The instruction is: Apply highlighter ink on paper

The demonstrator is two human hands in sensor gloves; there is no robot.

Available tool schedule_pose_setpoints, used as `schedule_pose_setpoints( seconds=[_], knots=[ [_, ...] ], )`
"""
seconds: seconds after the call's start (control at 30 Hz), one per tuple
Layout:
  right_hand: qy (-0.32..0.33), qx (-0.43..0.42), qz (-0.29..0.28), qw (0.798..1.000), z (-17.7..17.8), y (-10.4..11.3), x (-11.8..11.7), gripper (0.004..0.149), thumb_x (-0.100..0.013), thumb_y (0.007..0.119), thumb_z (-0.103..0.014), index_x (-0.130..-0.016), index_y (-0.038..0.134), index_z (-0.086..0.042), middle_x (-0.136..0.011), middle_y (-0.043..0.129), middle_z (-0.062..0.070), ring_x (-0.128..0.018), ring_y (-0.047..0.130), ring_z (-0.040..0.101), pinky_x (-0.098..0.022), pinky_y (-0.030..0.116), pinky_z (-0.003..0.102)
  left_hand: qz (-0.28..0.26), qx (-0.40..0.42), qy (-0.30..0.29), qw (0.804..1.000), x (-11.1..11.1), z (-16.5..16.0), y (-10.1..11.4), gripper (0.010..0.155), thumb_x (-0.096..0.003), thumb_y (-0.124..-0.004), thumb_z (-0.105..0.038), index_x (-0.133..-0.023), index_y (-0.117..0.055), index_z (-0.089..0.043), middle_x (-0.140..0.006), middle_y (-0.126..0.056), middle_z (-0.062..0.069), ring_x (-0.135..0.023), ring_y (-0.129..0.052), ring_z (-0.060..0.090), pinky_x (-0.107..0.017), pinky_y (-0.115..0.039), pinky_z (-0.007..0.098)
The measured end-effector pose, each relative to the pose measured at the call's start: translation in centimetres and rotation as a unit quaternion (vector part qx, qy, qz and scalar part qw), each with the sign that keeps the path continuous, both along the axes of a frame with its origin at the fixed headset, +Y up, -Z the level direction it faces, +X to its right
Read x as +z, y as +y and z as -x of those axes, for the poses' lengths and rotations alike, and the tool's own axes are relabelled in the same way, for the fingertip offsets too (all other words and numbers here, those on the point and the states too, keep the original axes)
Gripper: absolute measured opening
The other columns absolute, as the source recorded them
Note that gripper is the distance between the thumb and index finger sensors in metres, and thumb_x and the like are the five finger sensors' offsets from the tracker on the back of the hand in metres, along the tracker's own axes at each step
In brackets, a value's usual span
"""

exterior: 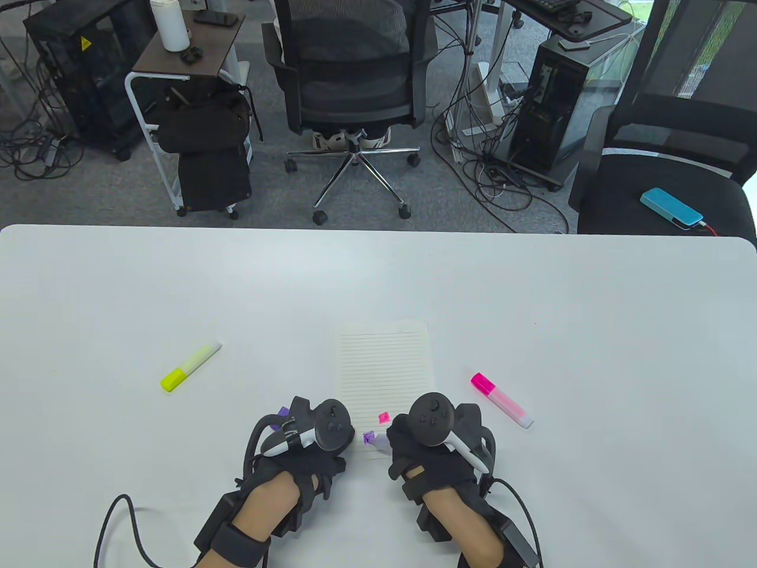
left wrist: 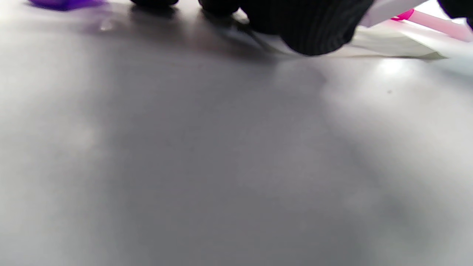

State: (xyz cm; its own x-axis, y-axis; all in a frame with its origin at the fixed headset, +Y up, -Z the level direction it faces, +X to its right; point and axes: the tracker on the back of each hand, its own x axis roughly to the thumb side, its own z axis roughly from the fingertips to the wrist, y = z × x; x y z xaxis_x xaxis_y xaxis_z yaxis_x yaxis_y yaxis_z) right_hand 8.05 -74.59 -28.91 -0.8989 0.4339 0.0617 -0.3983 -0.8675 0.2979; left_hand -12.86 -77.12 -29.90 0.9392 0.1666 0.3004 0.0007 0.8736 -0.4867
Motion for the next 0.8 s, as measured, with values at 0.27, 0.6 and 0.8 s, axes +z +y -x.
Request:
schedule_pose_setpoints(
  seconds=[0.27,0.6,0.8],
  knots=[
    [-0.004,-0.011,0.017,1.0,-0.28,-0.12,0.0,0.039,-0.063,0.073,-0.036,-0.094,0.077,-0.012,-0.063,0.095,0.013,-0.032,0.094,0.027,-0.051,0.078,0.054,0.0,0.0,0.0,1.0,-0.01,0.02,-0.01,0.064,-0.0435,-0.075,-0.045,-0.103,-0.056,-0.032,-0.115,-0.039,-0.003,-0.104,-0.045,0.045,-0.073,-0.039,0.066],
    [-0.008,-0.028,0.035,0.999,-0.66,-0.41,-0.01,0.039,-0.064,0.072,-0.036,-0.095,0.076,-0.012,-0.064,0.094,0.013,-0.033,0.094,0.027,-0.052,0.077,0.054,0.0,0.0,0.0,1.0,0.0,0.02,0.0,0.064,-0.0434,-0.075,-0.045,-0.103,-0.056,-0.032,-0.115,-0.04,-0.003,-0.104,-0.045,0.045,-0.073,-0.039,0.066],
    [-0.016,-0.025,0.023,0.999,-0.68,-0.45,0.01,0.039,-0.064,0.071,-0.036,-0.096,0.075,-0.013,-0.065,0.094,0.013,-0.034,0.094,0.027,-0.052,0.076,0.055,0.0,0.001,0.0,1.0,0.01,0.02,0.0,0.064,-0.0434,-0.075,-0.045,-0.103,-0.056,-0.032,-0.115,-0.04,-0.003,-0.104,-0.045,0.045,-0.073,-0.039,0.066]
  ],
)
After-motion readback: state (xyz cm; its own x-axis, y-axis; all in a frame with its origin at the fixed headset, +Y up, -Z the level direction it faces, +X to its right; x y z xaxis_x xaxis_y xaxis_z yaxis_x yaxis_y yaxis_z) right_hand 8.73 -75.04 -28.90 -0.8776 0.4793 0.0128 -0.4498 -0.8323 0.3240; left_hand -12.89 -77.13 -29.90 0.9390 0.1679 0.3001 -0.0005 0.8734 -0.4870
